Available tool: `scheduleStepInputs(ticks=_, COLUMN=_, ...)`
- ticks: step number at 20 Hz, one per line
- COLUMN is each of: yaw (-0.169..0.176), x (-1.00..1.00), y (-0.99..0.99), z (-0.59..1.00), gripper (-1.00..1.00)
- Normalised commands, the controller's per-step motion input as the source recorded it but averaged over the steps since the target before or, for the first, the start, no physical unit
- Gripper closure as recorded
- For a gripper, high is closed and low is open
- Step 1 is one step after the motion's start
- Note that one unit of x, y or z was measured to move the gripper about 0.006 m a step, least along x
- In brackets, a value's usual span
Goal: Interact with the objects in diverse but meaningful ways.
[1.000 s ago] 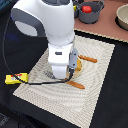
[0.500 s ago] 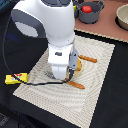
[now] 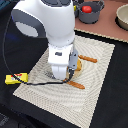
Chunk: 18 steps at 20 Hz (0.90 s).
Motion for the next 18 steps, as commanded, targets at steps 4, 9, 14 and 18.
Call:
scheduleStepInputs(ticks=4, yaw=0.000, x=0.27, y=0.26, z=-0.23, gripper=-1.00)
scheduleStepInputs(ticks=9, yaw=0.000, x=0.21, y=0.28, z=-0.34, gripper=1.00)
scheduleStepInputs(ticks=14, yaw=0.000, x=0.25, y=0.37, z=-0.35, gripper=1.00)
scheduleStepInputs(ticks=18, yaw=0.000, x=0.30, y=0.38, z=-0.29, gripper=1.00)
